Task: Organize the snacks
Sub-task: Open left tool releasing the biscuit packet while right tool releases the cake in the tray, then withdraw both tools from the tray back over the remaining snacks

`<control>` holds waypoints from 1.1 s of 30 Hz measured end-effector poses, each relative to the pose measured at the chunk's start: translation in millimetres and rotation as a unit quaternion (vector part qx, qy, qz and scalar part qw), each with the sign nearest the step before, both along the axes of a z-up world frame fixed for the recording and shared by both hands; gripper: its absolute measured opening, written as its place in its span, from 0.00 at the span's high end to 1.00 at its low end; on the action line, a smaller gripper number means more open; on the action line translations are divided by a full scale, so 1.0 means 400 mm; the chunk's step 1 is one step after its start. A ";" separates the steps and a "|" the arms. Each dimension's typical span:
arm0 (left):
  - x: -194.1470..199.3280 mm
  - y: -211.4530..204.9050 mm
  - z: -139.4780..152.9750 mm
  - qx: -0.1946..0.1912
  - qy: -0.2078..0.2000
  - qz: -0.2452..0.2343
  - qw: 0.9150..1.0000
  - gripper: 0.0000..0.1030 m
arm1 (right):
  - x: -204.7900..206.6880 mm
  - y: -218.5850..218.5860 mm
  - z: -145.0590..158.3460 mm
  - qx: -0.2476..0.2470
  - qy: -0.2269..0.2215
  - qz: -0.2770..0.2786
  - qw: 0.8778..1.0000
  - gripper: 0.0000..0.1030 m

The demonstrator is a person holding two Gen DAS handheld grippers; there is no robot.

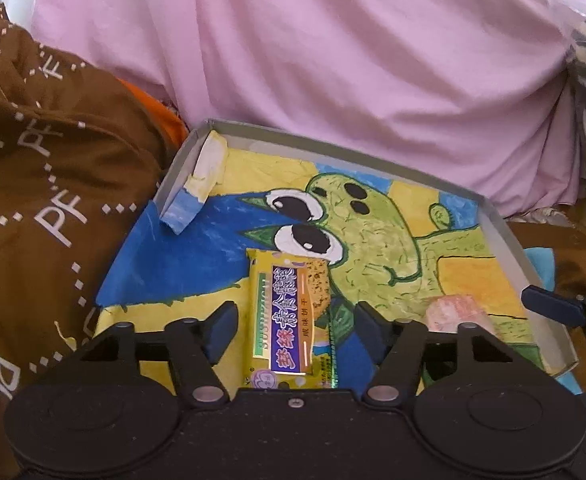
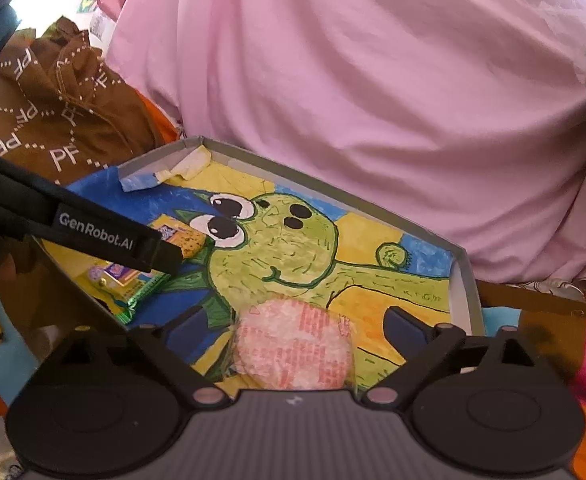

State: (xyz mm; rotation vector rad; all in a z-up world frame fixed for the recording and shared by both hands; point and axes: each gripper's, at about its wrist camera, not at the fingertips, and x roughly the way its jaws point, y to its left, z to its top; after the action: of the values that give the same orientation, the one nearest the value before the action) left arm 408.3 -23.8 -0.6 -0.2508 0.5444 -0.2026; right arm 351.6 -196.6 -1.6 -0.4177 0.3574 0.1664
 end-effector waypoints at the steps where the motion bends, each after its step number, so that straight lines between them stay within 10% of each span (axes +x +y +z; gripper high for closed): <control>1: -0.006 0.001 0.006 0.002 -0.003 0.001 1.000 0.30 | -0.008 -0.003 0.005 0.003 -0.004 -0.001 1.000 0.03; 16: -0.204 0.060 0.118 0.009 -0.059 0.018 0.998 0.01 | -0.203 -0.051 0.094 0.081 -0.049 -0.034 0.995 0.00; 33: -0.477 0.058 0.110 0.030 -0.051 0.007 0.998 0.01 | -0.451 -0.085 0.107 0.112 -0.061 -0.065 0.990 0.00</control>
State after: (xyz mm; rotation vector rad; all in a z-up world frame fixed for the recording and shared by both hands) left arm 217.5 -0.6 43.6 -0.1846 0.4467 -0.1844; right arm 171.2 -230.7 41.1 -0.1800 0.2410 0.0526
